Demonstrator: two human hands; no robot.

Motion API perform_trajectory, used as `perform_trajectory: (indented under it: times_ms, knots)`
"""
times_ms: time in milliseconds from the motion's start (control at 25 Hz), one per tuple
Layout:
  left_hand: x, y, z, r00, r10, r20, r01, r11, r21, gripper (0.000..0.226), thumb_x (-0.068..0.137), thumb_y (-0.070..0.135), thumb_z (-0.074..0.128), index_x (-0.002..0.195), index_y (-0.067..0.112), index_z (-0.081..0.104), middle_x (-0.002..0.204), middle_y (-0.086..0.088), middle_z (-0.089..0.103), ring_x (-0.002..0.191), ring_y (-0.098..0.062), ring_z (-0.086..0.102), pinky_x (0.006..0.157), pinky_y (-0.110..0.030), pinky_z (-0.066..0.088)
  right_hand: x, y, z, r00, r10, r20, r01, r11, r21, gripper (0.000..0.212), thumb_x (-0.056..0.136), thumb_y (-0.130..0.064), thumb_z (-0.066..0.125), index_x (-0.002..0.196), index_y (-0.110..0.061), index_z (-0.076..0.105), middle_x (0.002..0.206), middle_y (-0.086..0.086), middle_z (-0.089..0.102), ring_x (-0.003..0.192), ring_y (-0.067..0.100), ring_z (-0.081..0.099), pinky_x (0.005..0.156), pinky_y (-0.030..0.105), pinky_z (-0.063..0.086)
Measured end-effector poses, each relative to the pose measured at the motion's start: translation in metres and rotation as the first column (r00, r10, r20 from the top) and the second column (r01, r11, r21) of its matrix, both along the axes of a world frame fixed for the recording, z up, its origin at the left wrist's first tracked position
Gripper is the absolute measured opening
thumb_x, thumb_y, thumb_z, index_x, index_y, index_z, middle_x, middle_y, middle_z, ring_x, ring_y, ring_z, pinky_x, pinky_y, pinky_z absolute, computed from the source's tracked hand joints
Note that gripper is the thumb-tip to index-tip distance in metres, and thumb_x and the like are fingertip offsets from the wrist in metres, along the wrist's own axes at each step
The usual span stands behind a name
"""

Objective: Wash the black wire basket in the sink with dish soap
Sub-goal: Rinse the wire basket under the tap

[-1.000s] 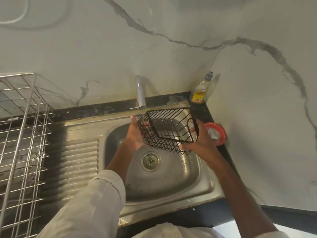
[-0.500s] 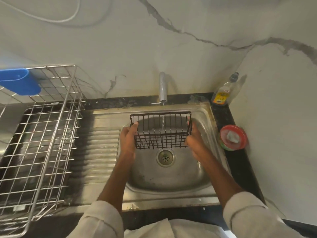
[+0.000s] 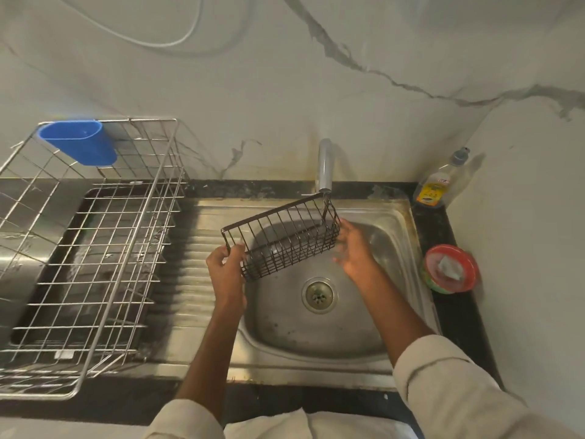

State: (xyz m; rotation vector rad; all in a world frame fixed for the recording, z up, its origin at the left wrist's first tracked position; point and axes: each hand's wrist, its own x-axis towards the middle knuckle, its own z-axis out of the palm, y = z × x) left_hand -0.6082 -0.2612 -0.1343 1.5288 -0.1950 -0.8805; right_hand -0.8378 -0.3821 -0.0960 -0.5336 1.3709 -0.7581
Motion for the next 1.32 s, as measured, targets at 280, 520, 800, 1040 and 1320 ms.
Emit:
perform_trajectory:
  times_ms: [280, 520, 800, 1040, 1320]
  knots:
    - [0.009, 0.009, -0.019, 0.971, -0.227, 0.07, 0.233, 0.968, -0.097, 0.023, 0.083, 0.016, 0.077, 0.093, 0.003, 0.061, 0.127, -0.024, 0.048, 0.106, -0.026, 0.056, 0.091, -0.05, 0.053, -0.025, 0.021, 0.033, 0.975, -0.003, 0.22, -0.036, 0.984, 0.174, 0.076, 0.083, -0.074, 0.067, 0.131, -0.017, 0.051, 0.122, 0.021, 0.055, 0.119, 0.055, 0.053, 0.102, 0.07, 0.047]
    - [-0.011, -0.004, -0.005, 0.901, -0.43, 0.063, 0.433, 0.881, -0.192, 0.024, 0.086, 0.005, 0.064, 0.104, 0.019, 0.07, 0.114, -0.008, 0.066, 0.102, -0.022, 0.065, 0.091, -0.042, 0.053, -0.047, 0.025, 0.032, 0.994, -0.032, 0.102, 0.014, 0.984, 0.176, 0.02, 0.073, -0.018, 0.07, 0.091, -0.012, 0.062, 0.097, 0.012, 0.063, 0.093, 0.031, 0.063, 0.102, 0.058, 0.05]
    - [-0.014, -0.037, -0.016, 0.818, -0.466, -0.337, 0.476, 0.878, -0.058, 0.045, 0.103, 0.033, 0.053, 0.136, 0.004, 0.062, 0.124, -0.021, 0.073, 0.107, -0.037, 0.072, 0.087, -0.051, 0.055, -0.09, 0.02, 0.004, 0.988, 0.141, -0.068, -0.148, 0.984, -0.1, 0.108, 0.051, 0.007, 0.056, 0.153, -0.027, 0.044, 0.143, 0.008, 0.052, 0.127, 0.032, 0.059, 0.056, 0.024, 0.053]
    - [-0.035, -0.093, -0.043, 0.829, -0.514, -0.222, 0.545, 0.831, 0.112, 0.023, 0.098, -0.004, 0.061, 0.114, 0.009, 0.072, 0.111, -0.011, 0.074, 0.104, -0.029, 0.072, 0.079, -0.037, 0.053, -0.091, 0.023, 0.013, 0.885, 0.248, -0.394, -0.355, 0.907, -0.226, 0.116, 0.074, 0.026, 0.051, 0.16, -0.047, 0.023, 0.164, -0.009, 0.028, 0.139, 0.018, 0.043, 0.085, 0.037, 0.056]
    - [-0.03, -0.047, -0.072, 0.959, -0.244, -0.144, 0.263, 0.955, 0.134, 0.035, 0.101, 0.004, 0.061, 0.111, 0.034, 0.074, 0.115, -0.005, 0.074, 0.1, -0.022, 0.065, 0.092, -0.045, 0.052, -0.045, -0.005, 0.016, 0.724, 0.309, -0.617, -0.592, 0.738, -0.324, 0.101, 0.087, 0.024, 0.049, 0.163, -0.038, 0.025, 0.156, 0.005, 0.05, 0.116, 0.01, 0.065, 0.075, 0.017, 0.058]
